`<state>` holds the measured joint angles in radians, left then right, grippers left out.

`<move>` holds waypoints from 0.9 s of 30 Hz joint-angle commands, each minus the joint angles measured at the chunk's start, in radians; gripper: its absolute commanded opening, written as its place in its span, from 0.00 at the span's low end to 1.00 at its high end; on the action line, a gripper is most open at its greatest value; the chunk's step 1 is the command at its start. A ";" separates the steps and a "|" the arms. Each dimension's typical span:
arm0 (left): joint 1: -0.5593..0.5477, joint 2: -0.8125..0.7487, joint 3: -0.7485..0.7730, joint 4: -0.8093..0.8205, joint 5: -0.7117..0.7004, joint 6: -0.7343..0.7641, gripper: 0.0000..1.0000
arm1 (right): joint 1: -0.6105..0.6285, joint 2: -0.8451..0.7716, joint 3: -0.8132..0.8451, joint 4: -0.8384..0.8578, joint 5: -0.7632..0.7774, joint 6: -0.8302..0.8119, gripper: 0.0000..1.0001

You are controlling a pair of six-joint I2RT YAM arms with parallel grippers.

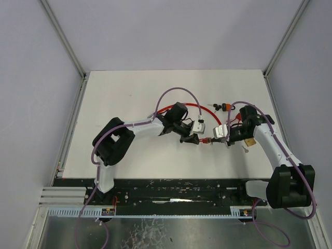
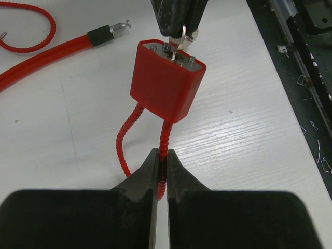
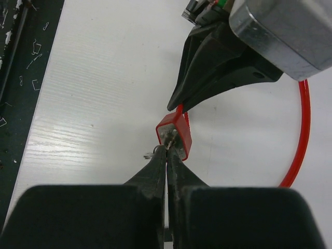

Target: Lock with the key

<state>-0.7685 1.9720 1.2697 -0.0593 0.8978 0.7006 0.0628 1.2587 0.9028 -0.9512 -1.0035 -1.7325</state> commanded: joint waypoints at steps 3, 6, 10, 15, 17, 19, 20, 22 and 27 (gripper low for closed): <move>-0.008 0.025 0.074 -0.074 0.082 0.059 0.00 | 0.014 -0.077 0.027 -0.141 0.029 -0.200 0.00; -0.007 0.041 0.108 -0.145 0.108 0.091 0.00 | 0.014 -0.120 0.025 -0.146 0.038 -0.211 0.00; -0.001 0.054 0.135 -0.210 0.121 0.121 0.00 | 0.014 -0.152 0.012 -0.130 0.066 -0.189 0.00; 0.002 0.016 0.090 -0.129 0.084 0.089 0.00 | 0.011 -0.131 0.039 -0.131 0.049 -0.105 0.00; 0.002 -0.015 0.032 -0.043 0.071 0.064 0.00 | 0.008 -0.136 0.040 -0.123 0.031 -0.082 0.00; 0.003 -0.024 0.013 -0.017 0.063 0.061 0.00 | 0.007 -0.137 0.042 -0.124 0.021 -0.067 0.00; 0.003 -0.023 0.016 -0.019 0.056 0.059 0.00 | 0.005 -0.137 0.043 -0.125 0.020 -0.064 0.00; 0.004 -0.021 0.017 -0.022 0.040 0.061 0.00 | 0.002 -0.139 0.044 -0.128 0.019 -0.061 0.00; 0.005 -0.032 0.000 -0.005 0.017 0.057 0.00 | -0.015 -0.145 0.038 -0.135 -0.015 -0.055 0.00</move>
<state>-0.7780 1.9739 1.3006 -0.1005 0.9733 0.7639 0.0647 1.1301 0.9043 -1.0492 -0.9573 -1.8091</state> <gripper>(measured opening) 0.023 0.011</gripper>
